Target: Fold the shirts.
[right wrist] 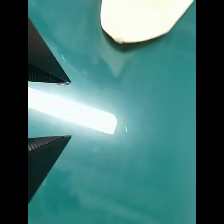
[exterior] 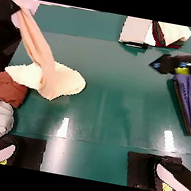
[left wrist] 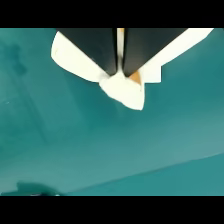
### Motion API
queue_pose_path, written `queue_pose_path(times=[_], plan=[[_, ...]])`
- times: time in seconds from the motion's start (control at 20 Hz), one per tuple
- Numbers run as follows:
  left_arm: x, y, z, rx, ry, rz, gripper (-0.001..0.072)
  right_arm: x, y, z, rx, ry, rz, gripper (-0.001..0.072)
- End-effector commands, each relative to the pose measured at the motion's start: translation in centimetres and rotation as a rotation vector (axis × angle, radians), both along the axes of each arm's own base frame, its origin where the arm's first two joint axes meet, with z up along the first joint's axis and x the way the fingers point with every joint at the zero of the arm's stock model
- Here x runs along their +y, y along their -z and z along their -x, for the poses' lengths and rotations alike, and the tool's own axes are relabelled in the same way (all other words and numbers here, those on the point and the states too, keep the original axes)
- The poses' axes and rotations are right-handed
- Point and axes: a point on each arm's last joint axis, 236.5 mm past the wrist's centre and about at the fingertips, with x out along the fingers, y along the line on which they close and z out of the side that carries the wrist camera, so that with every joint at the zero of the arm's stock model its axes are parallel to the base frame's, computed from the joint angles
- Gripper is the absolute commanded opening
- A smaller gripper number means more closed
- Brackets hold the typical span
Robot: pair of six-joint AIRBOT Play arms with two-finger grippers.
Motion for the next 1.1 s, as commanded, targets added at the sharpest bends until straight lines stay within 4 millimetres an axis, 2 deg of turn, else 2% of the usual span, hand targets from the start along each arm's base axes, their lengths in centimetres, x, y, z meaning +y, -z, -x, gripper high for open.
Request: queue_pose_path(times=[0.0,0.05,0.1,0.15,0.3,0.45,0.6,0.75,0.85,0.9,0.95,1.0,1.05], plan=[[-0.7,2.2,-0.9,0.067,0.02,0.009,0.0023,4.0,6.8,-1.7,0.142,-0.03,-0.143,0.0384],[-1.0,2.2,-0.9,0.07,0.03,0.022,0.0023,5.4,8.9,-1.9,0.175,-0.047,-0.154,0.0388],[-1.2,2.2,-0.9,0.071,0.034,0.028,0.0023,7.2,10.8,-1.8,0.209,-0.073,-0.157,0.0441],[-1.2,2.2,-0.9,0.071,0.033,0.027,0.0023,8.8,12.4,-1.9,0.233,-0.088,-0.158,0.0542],[-1.2,2.3,-0.8,0.076,0.035,0.027,0.0023,14.5,16.0,-1.9,0.266,-0.123,-0.202,0.055],[-1.2,2.4,-0.7,0.082,0.037,0.026,0.0024,20.1,19.2,-0.8,0.319,-0.204,-0.201,0.0549],[-1.2,2.6,-0.6,0.088,0.038,0.025,0.0024,25.1,20.7,-0.8,0.309,-0.281,-0.191,0.0547],[-1.2,2.6,-0.6,0.09,0.038,0.024,0.0023,28.7,21.9,-1.0,0.305,-0.327,-0.192,0.0545],[-1.2,2.6,-0.6,0.091,0.039,0.024,0.0023,30.4,22.1,-1.4,0.289,-0.355,-0.195,0.045],[-1.2,2.6,-0.6,0.091,0.039,0.024,0.0023,31.1,22.0,-1.8,0.268,-0.361,-0.194,0.0377],[-1.2,2.6,-0.6,0.09,0.039,0.024,0.0023,31.6,21.6,-2.3,0.243,-0.364,-0.198,0.0216],[-1.2,2.5,-0.6,0.088,0.039,0.024,0.0023,32.0,20.7,-3.1,0.197,-0.371,-0.203,0.0014],[-1.2,2.3,-0.5,0.08,0.038,0.025,0.0023,32.2,19.5,-4.0,0.159,-0.368,-0.212,0.0017]])
